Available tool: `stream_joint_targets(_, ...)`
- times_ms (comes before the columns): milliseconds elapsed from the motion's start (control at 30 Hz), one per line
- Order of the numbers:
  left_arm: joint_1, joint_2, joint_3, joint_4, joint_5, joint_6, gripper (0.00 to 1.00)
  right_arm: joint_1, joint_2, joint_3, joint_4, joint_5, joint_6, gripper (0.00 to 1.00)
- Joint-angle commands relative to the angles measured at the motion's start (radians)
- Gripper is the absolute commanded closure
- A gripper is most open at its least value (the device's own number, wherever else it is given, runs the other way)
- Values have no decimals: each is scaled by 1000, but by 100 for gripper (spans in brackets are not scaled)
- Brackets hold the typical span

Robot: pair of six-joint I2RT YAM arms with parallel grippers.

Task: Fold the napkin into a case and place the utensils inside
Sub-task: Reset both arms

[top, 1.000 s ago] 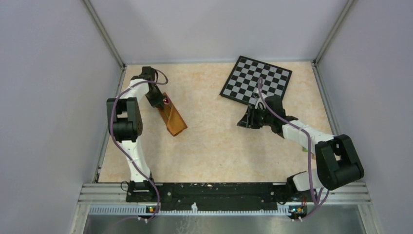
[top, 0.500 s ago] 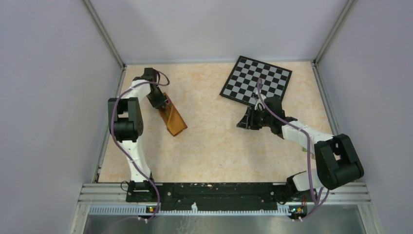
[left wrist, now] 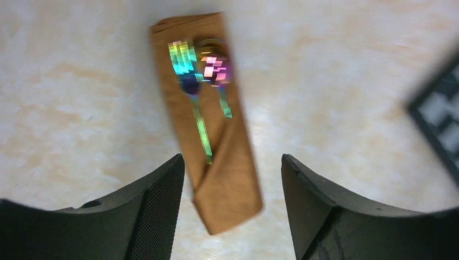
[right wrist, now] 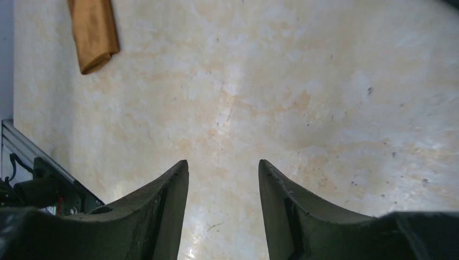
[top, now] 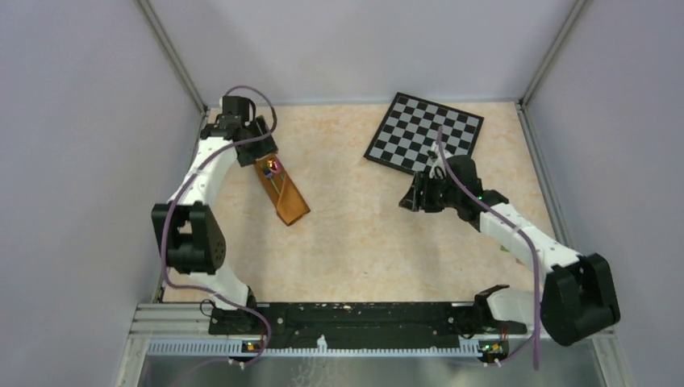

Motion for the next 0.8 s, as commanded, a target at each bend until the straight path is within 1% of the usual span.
stream_joint_targets(0, -149, -276, -38, 161, 146, 113, 27, 11, -218, 163, -235, 201, -72, 46)
stream_joint_targets(33, -191, -324, -42, 203, 185, 136, 26, 11, -260, 200, -300, 237, -85, 43)
stream_joint_targets(100, -261, -413, -43, 300, 276, 175, 24, 11, -326, 286, -389, 300, -116, 32)
stream_joint_targets(167, -301, -511, -52, 426, 392, 201, 14, 11, -375, 383, -463, 346, -151, 28)
stream_joint_targets(200, -314, -556, -61, 483, 430, 213, 4, 11, -398, 434, -493, 359, -166, 27)
stream_joint_targets(233, -322, -596, -72, 541, 453, 224, 2, 10, -420, 480, -517, 393, -183, 26)
stream_joint_targets(267, -323, -636, -73, 579, 470, 248, 1, 11, -439, 551, -539, 416, -198, 26)
stream_joint_targets(367, -323, -734, -32, 603, 478, 335, 1, 11, -488, 696, -581, 444, -247, 25)
stream_joint_targets(400, -323, -760, -17, 601, 479, 368, 1, 11, -501, 736, -589, 451, -261, 24)
stream_joint_targets(467, -322, -810, -12, 619, 475, 383, 2, 11, -531, 795, -591, 469, -276, 23)
stream_joint_targets(600, -323, -877, -40, 670, 484, 372, 2, 11, -597, 808, -544, 533, -259, 22)
stream_joint_targets(700, -323, -888, -39, 671, 508, 359, 2, 11, -650, 775, -506, 578, -226, 21)
stream_joint_targets(767, -323, -888, -37, 669, 520, 352, 2, 11, -656, 770, -505, 595, -227, 21)
